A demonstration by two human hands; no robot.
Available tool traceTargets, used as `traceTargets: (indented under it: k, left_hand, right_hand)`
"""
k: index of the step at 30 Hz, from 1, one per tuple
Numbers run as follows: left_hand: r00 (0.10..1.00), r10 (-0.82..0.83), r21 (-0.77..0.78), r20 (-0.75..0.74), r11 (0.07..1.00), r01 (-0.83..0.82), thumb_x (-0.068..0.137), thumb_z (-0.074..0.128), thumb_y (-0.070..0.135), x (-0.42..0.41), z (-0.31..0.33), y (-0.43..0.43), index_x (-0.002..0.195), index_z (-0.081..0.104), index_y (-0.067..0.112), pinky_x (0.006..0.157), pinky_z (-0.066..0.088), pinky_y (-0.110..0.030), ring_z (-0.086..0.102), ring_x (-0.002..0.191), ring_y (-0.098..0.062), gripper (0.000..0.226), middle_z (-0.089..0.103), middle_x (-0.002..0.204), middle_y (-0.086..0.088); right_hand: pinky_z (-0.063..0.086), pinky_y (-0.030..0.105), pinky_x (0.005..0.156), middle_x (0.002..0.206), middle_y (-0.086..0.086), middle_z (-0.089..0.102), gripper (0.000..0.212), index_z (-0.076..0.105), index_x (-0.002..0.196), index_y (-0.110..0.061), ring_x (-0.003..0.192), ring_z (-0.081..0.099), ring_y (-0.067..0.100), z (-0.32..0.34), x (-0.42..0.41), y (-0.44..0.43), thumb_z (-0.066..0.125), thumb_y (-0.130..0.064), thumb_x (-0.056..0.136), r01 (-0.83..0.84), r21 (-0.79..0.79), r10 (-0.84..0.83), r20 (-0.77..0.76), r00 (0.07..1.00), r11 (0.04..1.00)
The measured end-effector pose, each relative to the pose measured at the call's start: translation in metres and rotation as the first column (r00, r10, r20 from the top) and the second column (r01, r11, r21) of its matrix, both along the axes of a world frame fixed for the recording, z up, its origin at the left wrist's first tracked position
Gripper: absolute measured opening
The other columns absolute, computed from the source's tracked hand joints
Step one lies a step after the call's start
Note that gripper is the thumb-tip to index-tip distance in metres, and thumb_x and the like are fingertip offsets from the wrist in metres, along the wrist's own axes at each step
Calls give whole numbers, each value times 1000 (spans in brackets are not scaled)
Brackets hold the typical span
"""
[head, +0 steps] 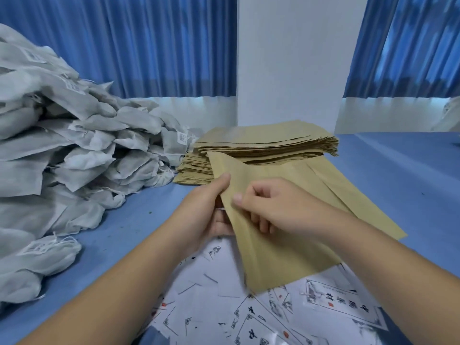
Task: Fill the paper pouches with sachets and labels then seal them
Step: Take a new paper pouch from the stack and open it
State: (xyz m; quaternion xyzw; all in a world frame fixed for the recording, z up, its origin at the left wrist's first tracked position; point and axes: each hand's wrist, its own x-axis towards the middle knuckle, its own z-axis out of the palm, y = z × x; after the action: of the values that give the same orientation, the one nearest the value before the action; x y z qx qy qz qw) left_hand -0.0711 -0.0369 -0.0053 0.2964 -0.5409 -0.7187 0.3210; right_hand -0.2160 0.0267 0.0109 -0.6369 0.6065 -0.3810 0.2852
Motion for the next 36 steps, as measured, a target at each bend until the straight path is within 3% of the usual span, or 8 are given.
traceTargets:
  k: [2, 6, 12, 20, 25, 31, 34, 36]
  left_hand:
    - [995, -15, 38, -100, 999, 19, 100, 39, 37, 4, 1, -3, 121, 59, -2, 68, 59, -44, 66, 84, -35, 49, 63, 109, -33]
    - [982, -22, 16, -187, 1000, 26, 100, 40, 29, 9, 0, -11, 118, 57, -8, 55, 58, -31, 68, 73, -26, 45, 64, 97, -22]
    - [978, -95, -53, -184, 995, 87, 88, 55, 28, 8, -13, -18, 101, 69, 0, 67, 59, -35, 71, 82, -29, 34, 69, 101, -21]
    - [944, -200, -110, -262, 978, 177, 94, 51, 24, 6, -16, -12, 103, 73, 5, 71, 57, -28, 71, 88, -26, 30, 71, 100, -19]
    - [948, -211, -132, -239, 974, 184, 92, 54, 20, 5, -18, -10, 112, 68, 2, 77, 58, -31, 69, 95, -31, 30, 68, 108, -25]
    - [941, -227, -160, -253, 969, 191, 88, 62, 24, 6, -13, -7, 104, 71, 3, 74, 57, -29, 71, 88, -27, 28, 70, 101, -24]
    - [951, -216, -175, -221, 968, 179, 84, 65, 23, 6, -13, -7, 102, 74, 9, 78, 58, -30, 71, 89, -27, 24, 71, 99, -22]
    - [947, -226, -175, -229, 966, 188, 85, 65, 23, 8, -13, -8, 103, 74, 9, 79, 58, -30, 71, 91, -27, 25, 71, 99, -22]
  right_hand:
    - [43, 22, 46, 54, -2, 56, 41, 50, 66, -19, 48, 54, 13, 13, 6, -17, 58, -54, 86, 2, 32, 1, -83, 997, 999]
    - [42, 22, 43, 45, -5, 50, 52, 50, 63, -18, 46, 54, 14, 27, 6, -37, 52, -64, 85, -17, 103, 33, -157, 987, 994]
    - [42, 24, 47, 51, -5, 42, 52, 45, 65, -17, 46, 52, 15, 12, -8, -44, 50, -65, 85, 13, 161, -9, -28, 1000, 987]
    - [38, 25, 46, 51, -3, 34, 51, 39, 58, -21, 44, 46, 15, 12, -19, -42, 55, -62, 84, -81, 191, 54, 146, 988, 978]
    - [38, 26, 48, 51, -5, 35, 53, 58, 50, -25, 46, 46, 15, 11, -22, -37, 55, -68, 81, -143, 197, 107, 183, 977, 970]
    - [40, 26, 49, 47, -11, 45, 57, 66, 66, -23, 49, 48, 15, 14, -18, -34, 53, -79, 67, -161, 198, 139, 118, 983, 967]
    - [40, 25, 50, 48, -10, 49, 64, 70, 81, -14, 49, 48, 14, 15, -16, -33, 54, -74, 69, -162, 192, 145, 99, 985, 968]
    - [39, 25, 49, 49, -9, 48, 56, 72, 81, -16, 49, 47, 13, 16, -15, -32, 56, -68, 73, -162, 171, 142, 120, 983, 972]
